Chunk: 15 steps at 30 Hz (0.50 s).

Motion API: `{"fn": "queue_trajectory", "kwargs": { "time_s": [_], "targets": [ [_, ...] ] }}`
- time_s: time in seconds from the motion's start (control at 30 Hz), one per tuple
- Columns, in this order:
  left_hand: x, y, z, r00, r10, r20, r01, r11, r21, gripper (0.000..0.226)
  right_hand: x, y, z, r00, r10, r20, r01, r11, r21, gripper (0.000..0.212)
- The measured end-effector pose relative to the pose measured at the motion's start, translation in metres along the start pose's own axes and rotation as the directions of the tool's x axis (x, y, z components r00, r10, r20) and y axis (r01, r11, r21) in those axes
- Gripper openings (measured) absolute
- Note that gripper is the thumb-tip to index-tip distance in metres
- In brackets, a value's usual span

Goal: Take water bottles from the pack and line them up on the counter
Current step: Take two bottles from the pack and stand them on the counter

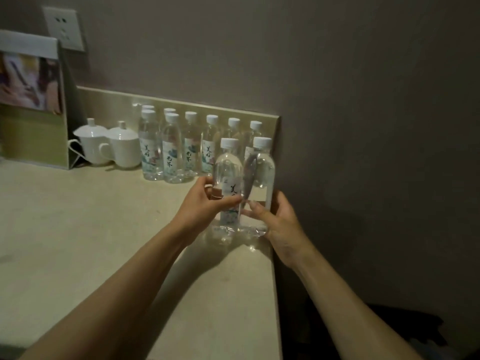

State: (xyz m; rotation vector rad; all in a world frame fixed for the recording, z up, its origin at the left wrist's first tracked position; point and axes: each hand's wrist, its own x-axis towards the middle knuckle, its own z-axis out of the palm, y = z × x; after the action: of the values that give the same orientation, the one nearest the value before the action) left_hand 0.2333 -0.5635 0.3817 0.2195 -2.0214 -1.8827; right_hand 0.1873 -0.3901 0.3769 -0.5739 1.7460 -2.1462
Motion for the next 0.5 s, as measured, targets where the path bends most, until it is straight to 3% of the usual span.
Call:
{"fn": "queue_trajectory", "kwargs": {
  "time_s": [0.2,0.3,0.5],
  "targets": [
    [0.025,-0.004,-0.023,0.991,0.082,-0.106,-0.067,0.989,0.135,0.063,0.039,0.009,0.019,0.998,-0.060,-0.029,0.053,0.980,-0.194,0.052],
    [0.038,-0.006,-0.038,0.990,0.117,-0.079,-0.097,0.971,0.219,0.053,0.052,0.018,0.031,0.994,-0.088,-0.064,0.076,0.982,-0.171,0.050],
    [0.071,-0.015,-0.063,0.990,0.144,-0.009,-0.136,0.953,0.269,0.042,0.089,0.032,0.049,0.983,-0.134,-0.123,0.077,0.919,-0.386,0.060]
  ]
}}
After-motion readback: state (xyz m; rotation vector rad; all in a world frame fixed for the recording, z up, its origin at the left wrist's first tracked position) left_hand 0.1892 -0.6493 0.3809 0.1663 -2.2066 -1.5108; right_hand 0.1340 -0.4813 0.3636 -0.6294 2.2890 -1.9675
